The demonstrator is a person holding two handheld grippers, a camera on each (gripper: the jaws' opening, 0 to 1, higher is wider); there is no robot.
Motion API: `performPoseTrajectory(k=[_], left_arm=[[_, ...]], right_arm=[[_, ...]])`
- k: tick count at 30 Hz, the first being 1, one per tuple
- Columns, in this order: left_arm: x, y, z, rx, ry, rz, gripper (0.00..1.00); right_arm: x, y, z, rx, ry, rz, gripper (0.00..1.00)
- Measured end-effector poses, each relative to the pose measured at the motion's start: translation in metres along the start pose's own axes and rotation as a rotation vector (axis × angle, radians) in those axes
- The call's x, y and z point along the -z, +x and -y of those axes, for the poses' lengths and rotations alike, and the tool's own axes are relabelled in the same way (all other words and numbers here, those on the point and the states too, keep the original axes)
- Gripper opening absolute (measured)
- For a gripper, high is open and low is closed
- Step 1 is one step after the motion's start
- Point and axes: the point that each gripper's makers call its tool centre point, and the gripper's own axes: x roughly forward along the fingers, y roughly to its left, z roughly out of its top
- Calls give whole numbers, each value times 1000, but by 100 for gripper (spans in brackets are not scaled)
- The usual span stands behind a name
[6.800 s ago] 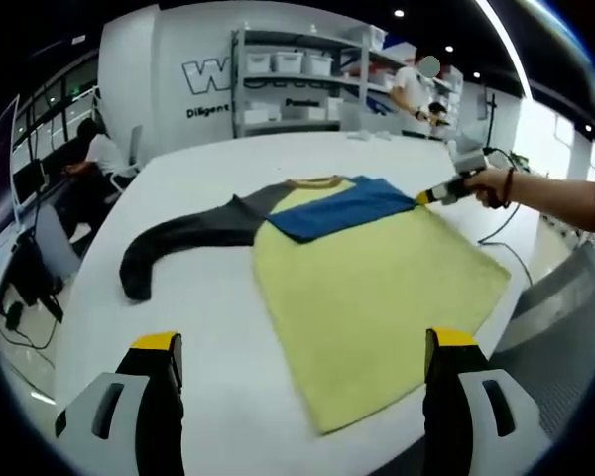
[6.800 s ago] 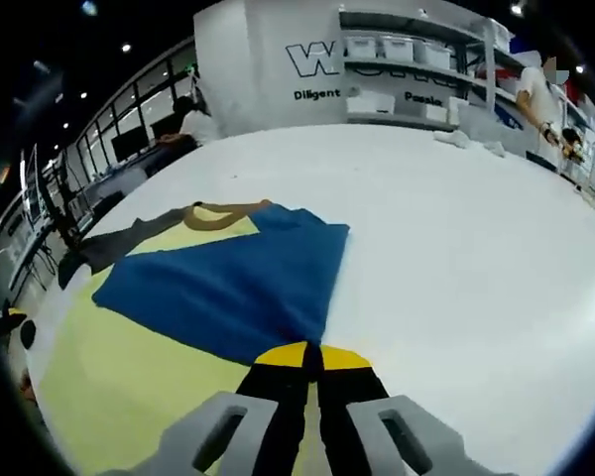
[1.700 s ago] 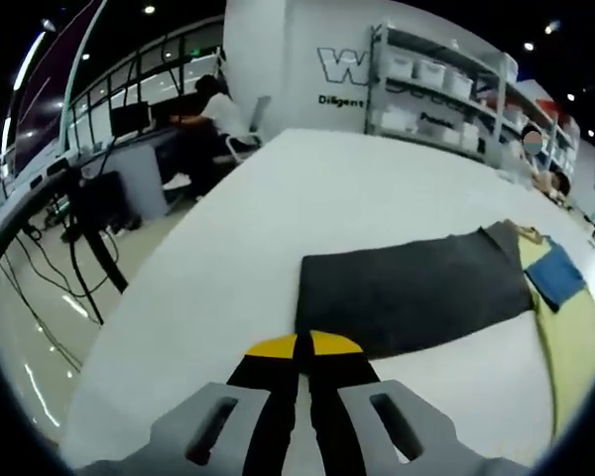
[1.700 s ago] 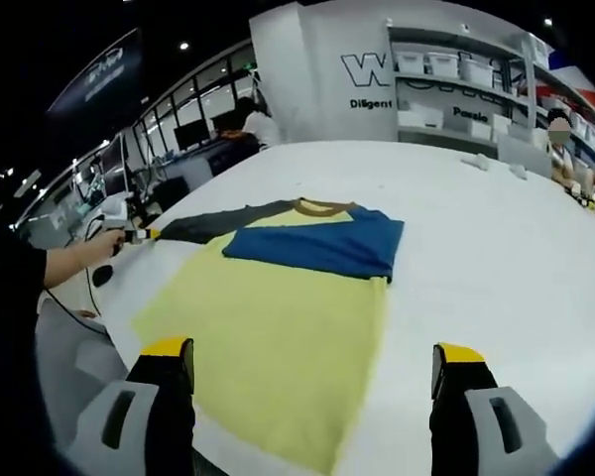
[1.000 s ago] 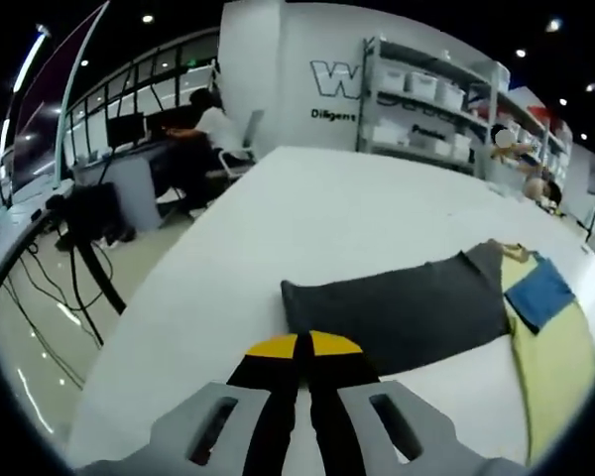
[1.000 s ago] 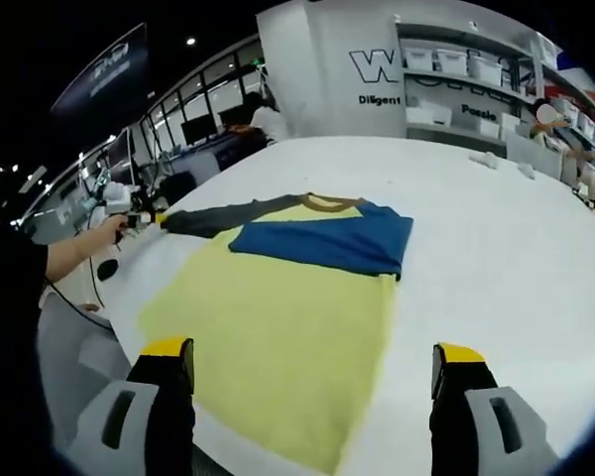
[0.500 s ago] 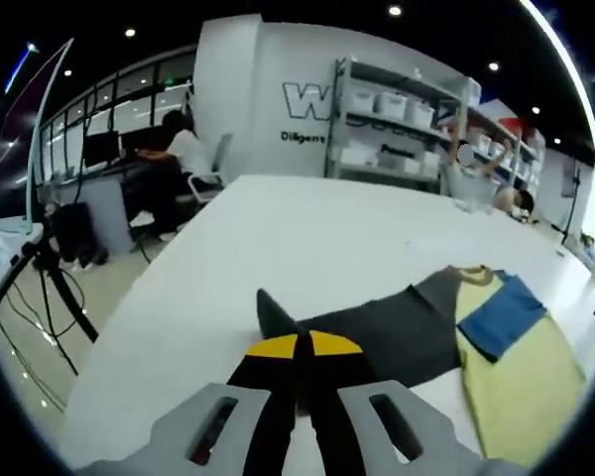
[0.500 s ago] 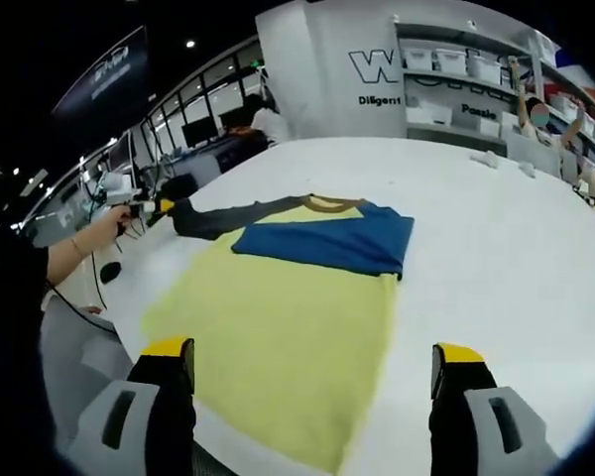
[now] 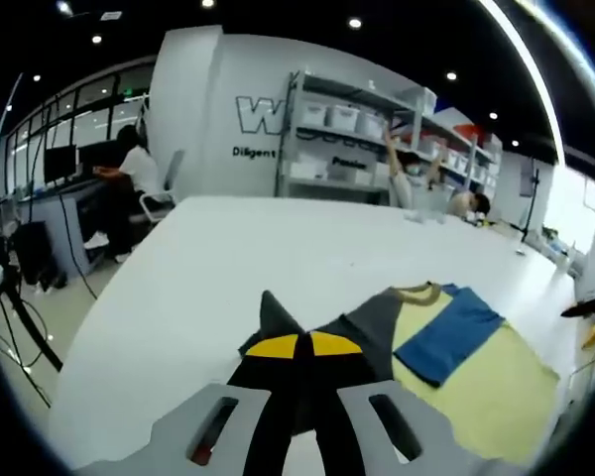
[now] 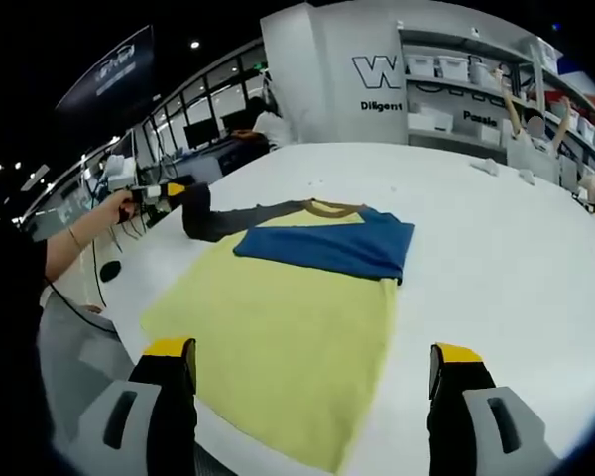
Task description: Fold the garment on the visible template until the final outline fits inside the template.
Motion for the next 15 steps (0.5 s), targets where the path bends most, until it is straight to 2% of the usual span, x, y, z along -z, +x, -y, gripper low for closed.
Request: performPoseTrajectory(k=[8, 15], left_arm=[[-7, 9, 27, 51, 5, 7, 1], [-19, 21, 60, 111, -2, 28, 1]], right_arm=[[3, -1, -3, -5, -14, -9, 96], [5, -1, -4, -7, -10, -15, 96]])
